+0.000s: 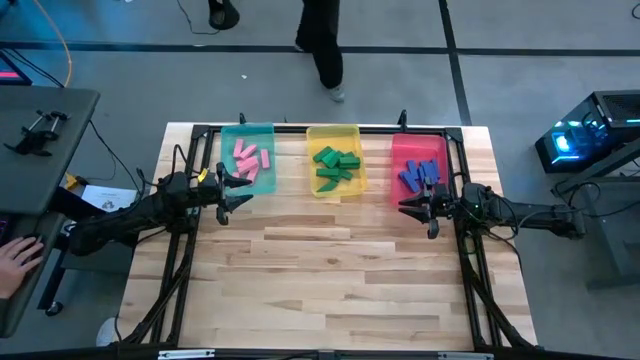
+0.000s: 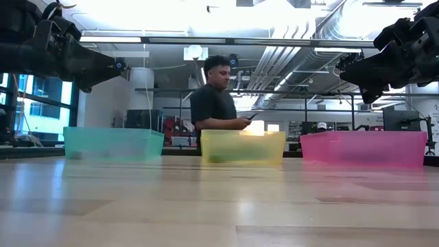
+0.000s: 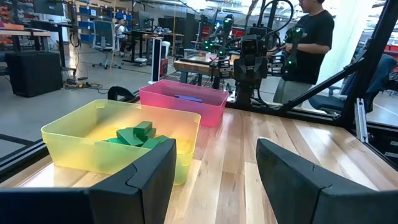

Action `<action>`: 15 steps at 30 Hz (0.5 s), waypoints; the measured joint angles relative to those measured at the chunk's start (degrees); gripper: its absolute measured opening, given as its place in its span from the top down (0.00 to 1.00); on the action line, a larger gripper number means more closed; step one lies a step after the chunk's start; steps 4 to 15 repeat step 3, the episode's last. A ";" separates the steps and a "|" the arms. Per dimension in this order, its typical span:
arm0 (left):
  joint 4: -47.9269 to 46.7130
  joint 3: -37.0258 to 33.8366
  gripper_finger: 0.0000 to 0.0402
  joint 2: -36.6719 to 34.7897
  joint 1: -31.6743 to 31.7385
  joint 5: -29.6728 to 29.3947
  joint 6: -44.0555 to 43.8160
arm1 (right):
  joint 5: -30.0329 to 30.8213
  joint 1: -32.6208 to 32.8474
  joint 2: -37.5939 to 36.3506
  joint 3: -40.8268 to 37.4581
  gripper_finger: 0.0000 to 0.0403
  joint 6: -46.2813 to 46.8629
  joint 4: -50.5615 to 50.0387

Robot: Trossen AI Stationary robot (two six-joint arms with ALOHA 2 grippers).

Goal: Sort blocks
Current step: Return to Home Position

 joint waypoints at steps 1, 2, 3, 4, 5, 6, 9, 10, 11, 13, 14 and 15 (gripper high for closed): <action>0.00 0.00 0.48 0.00 -0.02 0.00 0.00 | 0.00 0.00 0.02 0.00 0.80 0.00 0.00; 0.00 0.00 0.48 -0.01 -0.01 0.00 0.00 | 0.01 0.00 0.00 0.00 0.80 0.00 0.00; 0.00 0.00 0.48 0.01 -0.02 0.00 0.00 | 0.02 0.00 0.01 0.00 0.80 0.00 0.00; 0.00 0.00 0.48 0.01 -0.02 0.00 0.00 | 0.02 0.00 0.01 0.00 0.80 0.00 0.00; 0.00 0.00 0.48 0.01 -0.02 0.00 0.00 | 0.02 0.00 0.01 0.00 0.80 0.00 0.00; 0.00 0.00 0.48 0.01 -0.02 0.00 0.00 | 0.02 0.00 0.01 0.00 0.80 0.00 0.00; 0.00 0.00 0.48 0.01 -0.02 0.00 0.00 | 0.02 0.00 0.01 0.00 0.80 0.00 0.00; 0.00 0.00 0.48 0.01 -0.02 0.00 0.00 | 0.02 0.00 0.01 0.00 0.80 0.00 0.00; 0.00 0.00 0.48 0.01 -0.02 0.00 0.00 | 0.02 0.00 0.01 0.00 0.80 0.00 0.00; 0.00 0.00 0.48 0.01 -0.02 0.00 0.00 | 0.02 0.00 0.01 0.00 0.80 0.00 0.00; 0.00 0.00 0.48 0.01 -0.02 0.00 0.00 | 0.02 0.00 0.01 0.00 0.80 0.00 0.00; 0.00 0.00 0.48 0.01 -0.02 0.00 0.00 | 0.02 0.00 0.01 0.00 0.80 0.00 0.00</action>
